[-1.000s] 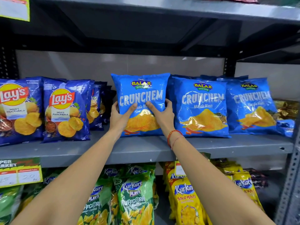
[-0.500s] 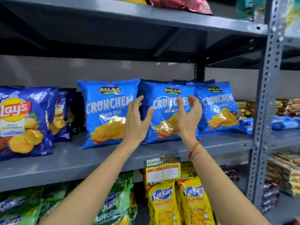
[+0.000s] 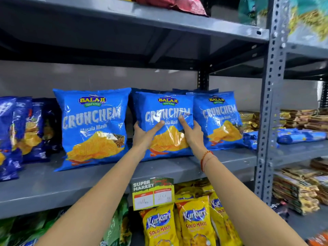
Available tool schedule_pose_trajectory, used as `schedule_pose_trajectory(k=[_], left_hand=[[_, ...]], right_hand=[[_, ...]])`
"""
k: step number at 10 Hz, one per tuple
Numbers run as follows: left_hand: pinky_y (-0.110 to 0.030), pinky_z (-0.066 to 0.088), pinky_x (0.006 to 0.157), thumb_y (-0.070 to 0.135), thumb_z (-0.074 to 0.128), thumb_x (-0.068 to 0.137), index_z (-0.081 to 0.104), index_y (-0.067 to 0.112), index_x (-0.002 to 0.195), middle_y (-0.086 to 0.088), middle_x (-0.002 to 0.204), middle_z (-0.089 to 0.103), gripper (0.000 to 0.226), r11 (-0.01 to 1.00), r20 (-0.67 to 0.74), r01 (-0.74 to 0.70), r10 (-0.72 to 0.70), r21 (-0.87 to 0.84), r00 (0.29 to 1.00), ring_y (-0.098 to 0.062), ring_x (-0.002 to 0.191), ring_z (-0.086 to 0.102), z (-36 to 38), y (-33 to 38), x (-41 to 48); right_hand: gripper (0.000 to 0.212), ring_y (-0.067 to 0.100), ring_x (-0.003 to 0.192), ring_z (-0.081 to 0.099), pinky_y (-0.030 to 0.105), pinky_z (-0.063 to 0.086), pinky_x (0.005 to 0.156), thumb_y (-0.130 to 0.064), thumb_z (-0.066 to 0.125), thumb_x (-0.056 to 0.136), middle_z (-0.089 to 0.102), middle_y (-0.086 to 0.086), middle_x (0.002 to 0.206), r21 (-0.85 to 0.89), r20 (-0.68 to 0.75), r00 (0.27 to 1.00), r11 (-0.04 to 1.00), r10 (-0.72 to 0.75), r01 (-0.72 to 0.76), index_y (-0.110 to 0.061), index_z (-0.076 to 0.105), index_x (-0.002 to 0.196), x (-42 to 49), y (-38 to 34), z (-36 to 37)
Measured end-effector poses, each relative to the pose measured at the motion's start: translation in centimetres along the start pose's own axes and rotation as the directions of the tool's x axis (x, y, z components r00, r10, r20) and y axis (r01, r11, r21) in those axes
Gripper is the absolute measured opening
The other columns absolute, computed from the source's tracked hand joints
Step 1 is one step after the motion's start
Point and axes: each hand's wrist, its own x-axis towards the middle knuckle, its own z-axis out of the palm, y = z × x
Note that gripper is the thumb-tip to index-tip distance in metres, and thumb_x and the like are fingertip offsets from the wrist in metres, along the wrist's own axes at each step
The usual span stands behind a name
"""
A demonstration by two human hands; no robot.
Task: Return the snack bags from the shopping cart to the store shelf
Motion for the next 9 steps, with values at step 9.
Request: schedule_pose_trajectory(k=[9], left_hand=[[-0.033,0.03,0.105,0.037,0.059,0.086,0.021,0.017,0.143,-0.006,0.149,0.027,0.072,0.678,-0.056,-0.549,0.652,0.489,0.756,-0.019,0.136,0.029,-2.1,0.2,-3.7]], right_hand=[[0.032,-0.003,0.089,0.057,0.003,0.043,0.068,-0.035,0.063,0.088,0.063,-0.004,0.103,-0.005,-0.268,0.842,0.875,-0.468,0.484,-0.016,0.057,0.113,-5.3,-5.5,-5.9]])
